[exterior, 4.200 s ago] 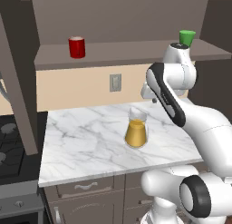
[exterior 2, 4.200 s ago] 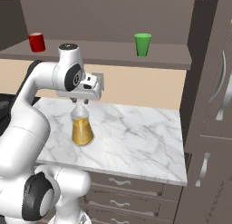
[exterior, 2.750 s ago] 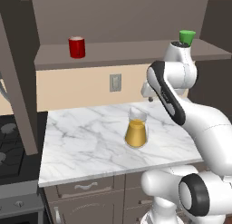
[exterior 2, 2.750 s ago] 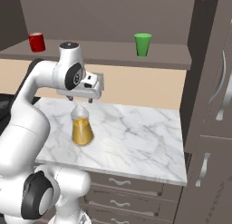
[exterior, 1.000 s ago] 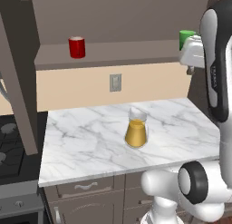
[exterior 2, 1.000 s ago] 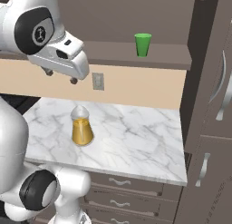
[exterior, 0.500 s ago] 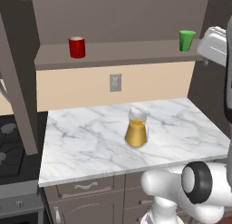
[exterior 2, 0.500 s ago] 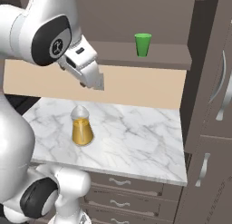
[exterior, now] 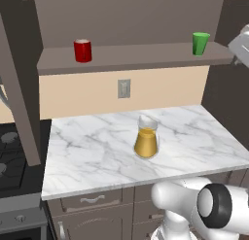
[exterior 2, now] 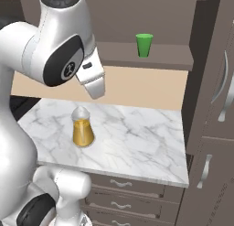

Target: There is a tray on the dining counter. Grab the cup, mug, and pitcher and place them on the tray. The pitcher may be placed next to the tray if it cannot fit the tray.

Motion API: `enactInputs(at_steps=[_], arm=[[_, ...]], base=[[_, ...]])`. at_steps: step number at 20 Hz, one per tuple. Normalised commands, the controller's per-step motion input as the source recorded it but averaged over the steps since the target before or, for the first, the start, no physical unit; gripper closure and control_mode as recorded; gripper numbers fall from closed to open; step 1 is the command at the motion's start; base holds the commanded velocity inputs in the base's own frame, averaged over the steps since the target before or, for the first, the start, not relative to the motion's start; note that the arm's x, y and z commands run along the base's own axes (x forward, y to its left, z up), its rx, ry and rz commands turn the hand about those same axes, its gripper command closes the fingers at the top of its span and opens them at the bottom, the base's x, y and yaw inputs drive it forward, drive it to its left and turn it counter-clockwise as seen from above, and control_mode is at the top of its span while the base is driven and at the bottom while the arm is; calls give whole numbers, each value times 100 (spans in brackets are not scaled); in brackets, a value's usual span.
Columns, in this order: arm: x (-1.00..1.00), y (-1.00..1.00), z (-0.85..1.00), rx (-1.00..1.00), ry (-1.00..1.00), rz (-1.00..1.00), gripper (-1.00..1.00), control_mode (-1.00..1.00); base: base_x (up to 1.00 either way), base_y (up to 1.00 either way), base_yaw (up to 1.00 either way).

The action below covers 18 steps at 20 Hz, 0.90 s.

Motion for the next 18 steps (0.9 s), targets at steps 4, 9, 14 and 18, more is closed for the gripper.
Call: enactInputs(at_steps=[4,9,14,18], arm=[[23,-38,0,25,-3,-18,-100,-100],[35,-37,0,25,-2,-12,-100,-100],[40,-31,5,22,0,-7,-100,-100],[49,-27,10,18,0,-3,-100,-100]], base=[[0,0,0],[0,0,0],[0,0,0],[0,0,0]])
